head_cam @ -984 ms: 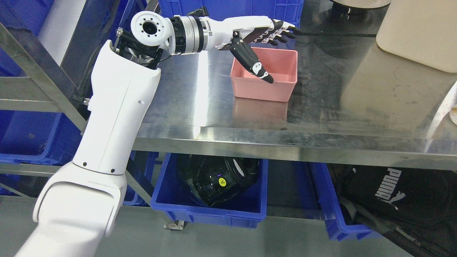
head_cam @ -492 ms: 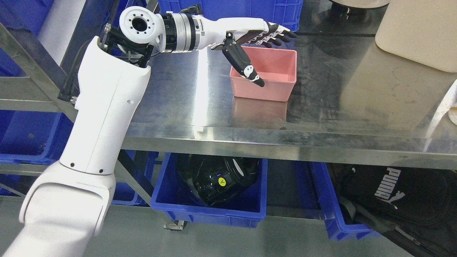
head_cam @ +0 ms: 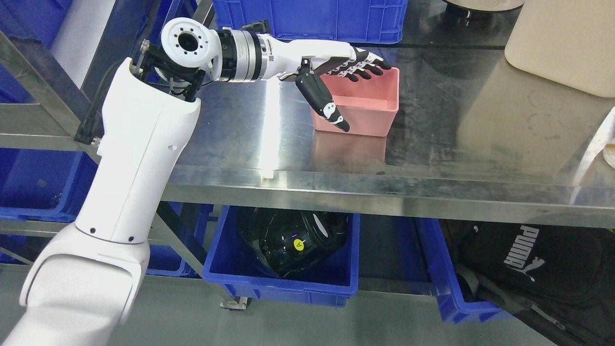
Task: Place storage box into left shelf container
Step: 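Lower the left hand fingers into the pink box and grip its wall, then lift the pink box off the shelf with the left hand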
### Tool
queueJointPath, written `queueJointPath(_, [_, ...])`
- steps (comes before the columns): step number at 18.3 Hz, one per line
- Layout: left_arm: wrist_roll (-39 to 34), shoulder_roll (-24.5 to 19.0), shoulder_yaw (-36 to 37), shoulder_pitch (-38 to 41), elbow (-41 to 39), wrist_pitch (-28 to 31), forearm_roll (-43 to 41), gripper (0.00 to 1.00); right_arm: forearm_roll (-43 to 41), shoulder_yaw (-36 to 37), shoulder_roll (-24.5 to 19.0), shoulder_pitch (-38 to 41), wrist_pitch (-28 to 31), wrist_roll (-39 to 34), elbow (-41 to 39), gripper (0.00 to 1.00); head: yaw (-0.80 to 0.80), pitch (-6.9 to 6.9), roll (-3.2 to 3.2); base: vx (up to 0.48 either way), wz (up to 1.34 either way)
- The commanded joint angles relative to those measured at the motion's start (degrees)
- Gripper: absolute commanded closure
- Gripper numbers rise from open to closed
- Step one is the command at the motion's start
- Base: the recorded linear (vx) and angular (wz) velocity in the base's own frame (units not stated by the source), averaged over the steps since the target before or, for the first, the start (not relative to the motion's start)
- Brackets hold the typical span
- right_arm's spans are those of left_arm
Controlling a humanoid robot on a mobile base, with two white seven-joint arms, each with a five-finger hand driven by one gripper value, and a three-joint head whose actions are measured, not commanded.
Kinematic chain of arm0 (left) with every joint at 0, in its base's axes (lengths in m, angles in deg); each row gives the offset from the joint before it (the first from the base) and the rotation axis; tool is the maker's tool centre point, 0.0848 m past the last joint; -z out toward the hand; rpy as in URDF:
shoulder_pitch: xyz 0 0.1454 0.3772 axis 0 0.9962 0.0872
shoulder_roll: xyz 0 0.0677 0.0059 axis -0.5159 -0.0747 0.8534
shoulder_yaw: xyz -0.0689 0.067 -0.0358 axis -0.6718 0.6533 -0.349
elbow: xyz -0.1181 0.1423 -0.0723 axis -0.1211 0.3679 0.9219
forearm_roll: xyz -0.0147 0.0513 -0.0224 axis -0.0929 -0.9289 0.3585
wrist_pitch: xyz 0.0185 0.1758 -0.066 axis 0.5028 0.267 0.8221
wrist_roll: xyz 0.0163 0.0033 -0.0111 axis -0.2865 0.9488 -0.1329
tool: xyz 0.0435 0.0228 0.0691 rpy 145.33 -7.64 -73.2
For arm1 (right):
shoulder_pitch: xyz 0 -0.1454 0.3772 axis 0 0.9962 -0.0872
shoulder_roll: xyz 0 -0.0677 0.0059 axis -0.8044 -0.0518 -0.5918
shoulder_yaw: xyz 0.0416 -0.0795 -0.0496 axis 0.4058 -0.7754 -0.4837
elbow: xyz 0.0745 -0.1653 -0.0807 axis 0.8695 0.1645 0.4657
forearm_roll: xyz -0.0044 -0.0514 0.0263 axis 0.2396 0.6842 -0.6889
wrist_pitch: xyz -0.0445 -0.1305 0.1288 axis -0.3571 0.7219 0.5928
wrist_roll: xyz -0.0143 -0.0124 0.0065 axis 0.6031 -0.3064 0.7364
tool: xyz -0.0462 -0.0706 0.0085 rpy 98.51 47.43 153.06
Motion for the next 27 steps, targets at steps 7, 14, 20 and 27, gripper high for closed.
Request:
queueJointPath(7, [0.56, -0.8, 4.78, 0.76, -1.05, 0.91, -3.86, 0.02, -0.18, 0.0, 1.0, 1.49, -0.01, -10.07, -1.0, 0.0, 0.0, 0.0, 0.0, 0.0, 0.0])
queueJointPath(14, [0.83, 3.93, 3.99, 1.55, 5.62, 0.83, -8.27, 0.14, -0.18, 0.0, 1.0, 1.49, -0.01, -10.07, -1.0, 0.0, 0.0, 0.0, 0.0, 0.0, 0.0])
queueJointPath(20, [0.21, 4.26, -2.24, 1.55, 11.17, -3.55, -11.16, 0.55, -0.18, 0.0, 1.0, 1.49, -0.01, -10.07, -1.0, 0.0, 0.0, 0.0, 0.0, 0.0, 0.0])
queueJointPath(27, [0.21, 4.26, -13.31, 2.7, 11.97, -15.51, -11.43, 0.99, -0.18, 0.0, 1.0, 1.49, -0.01, -10.07, -1.0, 0.0, 0.0, 0.0, 0.0, 0.0, 0.0])
